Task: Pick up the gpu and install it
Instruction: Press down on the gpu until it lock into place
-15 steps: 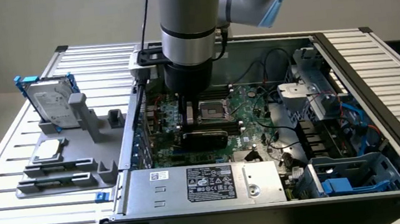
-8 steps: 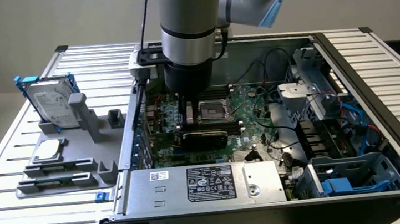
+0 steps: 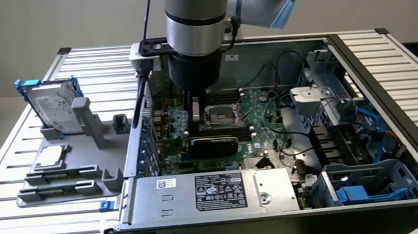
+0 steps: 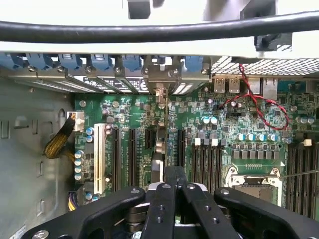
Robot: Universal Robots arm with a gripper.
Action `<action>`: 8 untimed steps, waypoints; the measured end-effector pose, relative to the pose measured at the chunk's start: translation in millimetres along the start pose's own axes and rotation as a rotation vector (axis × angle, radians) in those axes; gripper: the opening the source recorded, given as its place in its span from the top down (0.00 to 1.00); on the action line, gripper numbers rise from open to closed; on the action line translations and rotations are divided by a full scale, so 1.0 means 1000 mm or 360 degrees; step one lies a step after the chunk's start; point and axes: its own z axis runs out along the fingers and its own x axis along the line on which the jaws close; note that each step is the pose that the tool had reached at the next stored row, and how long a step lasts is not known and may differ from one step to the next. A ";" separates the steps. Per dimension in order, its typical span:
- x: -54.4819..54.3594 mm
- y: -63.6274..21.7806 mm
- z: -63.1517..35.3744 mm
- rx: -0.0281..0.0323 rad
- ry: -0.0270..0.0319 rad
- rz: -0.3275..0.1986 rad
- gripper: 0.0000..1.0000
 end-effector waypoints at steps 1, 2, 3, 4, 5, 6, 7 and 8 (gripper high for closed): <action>0.000 0.0009 -0.0008 -0.00022 0.00000 0.0000 0.89; 0.000 0.0019 -0.0016 -0.00049 0.00001 0.0000 0.89; 0.000 0.0032 -0.0022 -0.00070 -0.00004 0.0000 0.89; 0.000 0.0047 -0.0028 -0.00096 -0.00003 0.0000 0.89; 0.000 0.0065 -0.0035 -0.00119 -0.00003 0.0000 0.89; 0.000 0.0086 -0.0042 -0.00140 -0.00002 0.0000 0.89; 0.000 0.0113 -0.0047 -0.00156 -0.00001 0.0000 0.89; 0.000 0.0138 -0.0050 -0.00168 0.00001 0.0000 0.89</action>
